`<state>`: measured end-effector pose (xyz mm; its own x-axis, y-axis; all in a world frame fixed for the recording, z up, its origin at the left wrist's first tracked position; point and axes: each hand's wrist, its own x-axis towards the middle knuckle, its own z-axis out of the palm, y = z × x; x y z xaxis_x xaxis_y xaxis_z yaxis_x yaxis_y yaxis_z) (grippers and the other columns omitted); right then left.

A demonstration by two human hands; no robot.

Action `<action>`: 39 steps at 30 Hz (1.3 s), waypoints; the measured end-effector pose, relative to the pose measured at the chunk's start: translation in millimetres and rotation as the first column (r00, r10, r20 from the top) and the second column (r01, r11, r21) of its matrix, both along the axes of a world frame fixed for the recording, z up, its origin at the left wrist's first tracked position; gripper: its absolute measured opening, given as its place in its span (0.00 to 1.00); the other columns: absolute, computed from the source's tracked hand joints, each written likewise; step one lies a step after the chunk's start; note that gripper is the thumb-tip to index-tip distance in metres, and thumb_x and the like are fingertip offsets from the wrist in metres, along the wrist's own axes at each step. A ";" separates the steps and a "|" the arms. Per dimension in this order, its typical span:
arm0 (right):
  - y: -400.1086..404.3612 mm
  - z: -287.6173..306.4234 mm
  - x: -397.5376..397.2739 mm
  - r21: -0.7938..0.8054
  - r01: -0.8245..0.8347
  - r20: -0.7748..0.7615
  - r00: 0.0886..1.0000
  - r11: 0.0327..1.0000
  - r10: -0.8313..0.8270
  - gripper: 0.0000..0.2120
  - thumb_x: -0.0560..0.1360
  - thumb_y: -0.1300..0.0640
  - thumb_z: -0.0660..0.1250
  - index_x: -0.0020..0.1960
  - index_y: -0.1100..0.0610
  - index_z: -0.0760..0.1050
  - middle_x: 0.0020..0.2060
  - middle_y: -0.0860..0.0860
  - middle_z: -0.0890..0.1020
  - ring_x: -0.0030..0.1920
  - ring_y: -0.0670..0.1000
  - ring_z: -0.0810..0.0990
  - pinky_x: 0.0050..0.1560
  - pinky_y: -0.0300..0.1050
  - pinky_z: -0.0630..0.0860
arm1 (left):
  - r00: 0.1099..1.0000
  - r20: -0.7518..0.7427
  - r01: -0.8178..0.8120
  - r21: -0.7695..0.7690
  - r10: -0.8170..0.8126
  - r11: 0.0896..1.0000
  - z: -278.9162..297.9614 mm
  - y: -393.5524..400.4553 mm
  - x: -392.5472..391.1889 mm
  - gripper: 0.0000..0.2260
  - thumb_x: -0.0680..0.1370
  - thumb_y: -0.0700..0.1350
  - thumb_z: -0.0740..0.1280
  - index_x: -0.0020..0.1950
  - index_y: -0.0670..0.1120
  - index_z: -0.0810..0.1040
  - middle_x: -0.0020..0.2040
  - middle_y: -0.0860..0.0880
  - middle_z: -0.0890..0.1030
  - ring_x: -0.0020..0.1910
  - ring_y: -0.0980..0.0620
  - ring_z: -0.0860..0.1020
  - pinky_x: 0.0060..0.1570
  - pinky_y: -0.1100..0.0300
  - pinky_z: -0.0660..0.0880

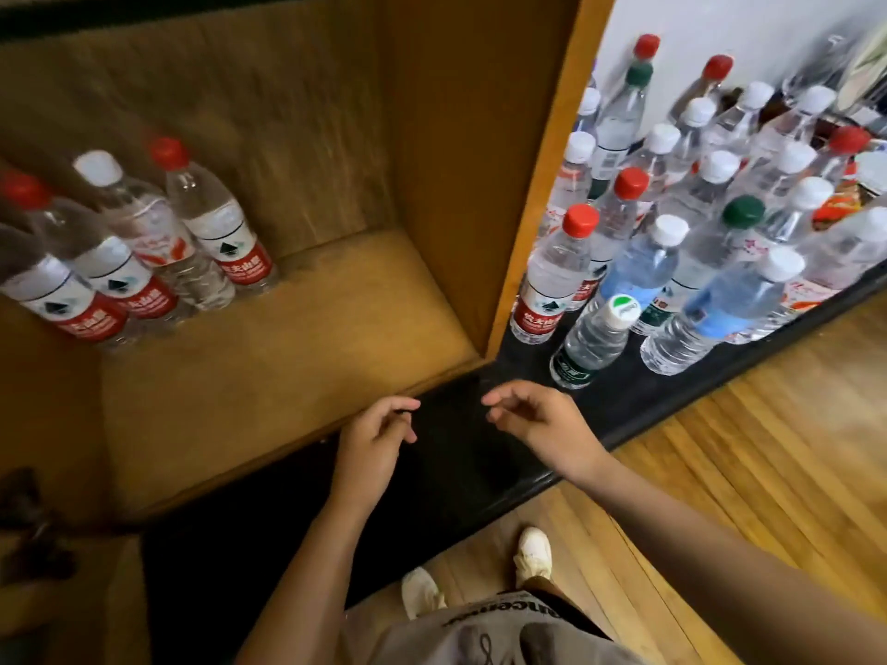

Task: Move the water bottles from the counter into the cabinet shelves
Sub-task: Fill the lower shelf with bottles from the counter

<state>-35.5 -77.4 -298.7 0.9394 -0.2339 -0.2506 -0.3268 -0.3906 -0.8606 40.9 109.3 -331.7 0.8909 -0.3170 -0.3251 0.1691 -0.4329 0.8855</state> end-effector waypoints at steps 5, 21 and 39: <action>-48.4 -23.4 -50.4 0.071 0.289 -0.009 0.957 0.955 -0.289 0.10 0.73 0.66 0.67 0.46 0.51 0.78 0.40 0.52 0.82 0.46 0.53 0.81 0.51 0.45 0.75 | 0.997 0.002 0.080 -0.041 -0.080 0.996 -2.1 -58.0 -27.0 0.12 0.78 0.40 0.60 0.47 0.56 0.78 0.37 0.50 0.79 0.31 0.63 0.74 0.32 0.72 0.70; -196.8 -41.1 -62.2 0.210 0.656 0.133 0.715 0.725 -0.686 0.37 0.67 0.62 0.74 0.70 0.54 0.59 0.66 0.56 0.67 0.65 0.52 0.70 0.65 0.52 0.71 | 0.974 0.095 -0.172 -0.283 0.206 0.944 12.5 -213.7 -3.2 0.24 0.80 0.41 0.59 0.74 0.48 0.55 0.71 0.49 0.65 0.70 0.54 0.64 0.66 0.63 0.62; -221.3 -56.4 -41.2 0.287 0.434 0.231 0.834 0.854 -0.502 0.32 0.69 0.63 0.72 0.64 0.46 0.59 0.55 0.36 0.72 0.52 0.26 0.73 0.46 0.20 0.69 | 0.881 0.439 -0.128 -0.134 0.174 0.983 42.2 -238.6 19.6 0.15 0.80 0.47 0.60 0.66 0.44 0.69 0.61 0.45 0.74 0.61 0.50 0.72 0.64 0.51 0.68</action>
